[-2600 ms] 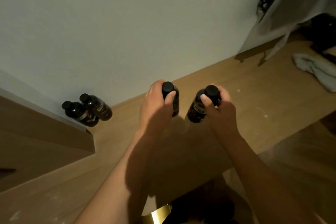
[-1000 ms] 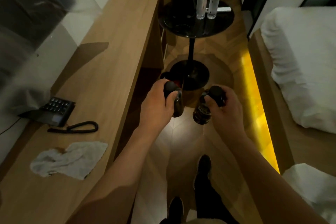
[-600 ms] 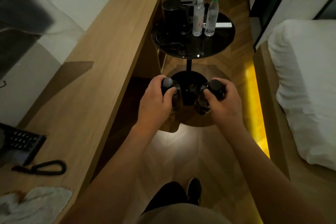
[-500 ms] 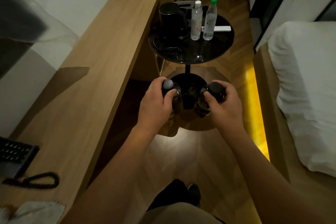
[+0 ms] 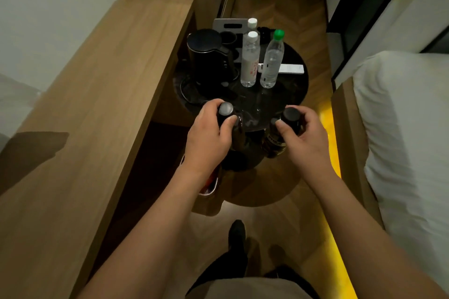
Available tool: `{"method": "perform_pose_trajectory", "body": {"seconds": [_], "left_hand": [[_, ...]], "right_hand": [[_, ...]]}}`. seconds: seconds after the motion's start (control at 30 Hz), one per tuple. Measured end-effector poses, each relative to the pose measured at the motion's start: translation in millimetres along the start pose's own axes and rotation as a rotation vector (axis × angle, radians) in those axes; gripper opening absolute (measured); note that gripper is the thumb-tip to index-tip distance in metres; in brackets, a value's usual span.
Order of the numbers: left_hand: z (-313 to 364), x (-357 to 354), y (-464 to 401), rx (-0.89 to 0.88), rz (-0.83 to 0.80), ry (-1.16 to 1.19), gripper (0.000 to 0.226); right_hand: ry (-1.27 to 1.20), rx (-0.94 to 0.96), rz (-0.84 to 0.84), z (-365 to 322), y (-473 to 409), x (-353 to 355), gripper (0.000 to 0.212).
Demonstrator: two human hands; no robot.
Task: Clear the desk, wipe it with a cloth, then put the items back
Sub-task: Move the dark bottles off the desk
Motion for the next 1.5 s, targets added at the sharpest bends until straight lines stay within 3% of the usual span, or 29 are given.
{"method": "perform_pose_trajectory", "body": {"seconds": [0.17, 0.5, 0.67, 0.9, 1.1, 1.5], "left_hand": [[34.3, -19.9, -81.3, -0.040, 0.003, 0.028, 0.034], [116.3, -53.6, -230.4, -0.036, 0.241, 0.299, 0.024], [150.2, -81.5, -303.6, 0.030, 0.315, 0.380, 0.011], [172.1, -128.9, -385.5, -0.048, 0.201, 0.137, 0.026], [151.6, -165.9, -418.9, 0.021, 0.119, 0.077, 0.029], [98.8, -188.7, -441.3, 0.146, 0.082, -0.025, 0.026]], "right_hand": [[-0.031, -0.002, 0.091, 8.8, -83.1, 14.4, 0.036], [-0.062, 0.049, 0.238, 29.1, -258.5, 62.0, 0.036], [-0.074, 0.014, 0.184, 56.2, -335.2, 73.5, 0.037], [-0.091, -0.007, 0.130, 106.0, -432.8, 56.7, 0.030], [-0.042, -0.080, -0.007, 162.6, -489.4, 21.4, 0.028], [0.024, -0.167, -0.183, 223.4, -496.3, -21.1, 0.034]]}}
Point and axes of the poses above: each hand's wrist, its own y-axis away from the middle knuckle, its own x-axis out of the back of the hand, z = x × y, the point moved 1 cm from there along -y, towards the middle knuckle, and after that the axes turned 5 degrees about x, right-handed, at the moved point
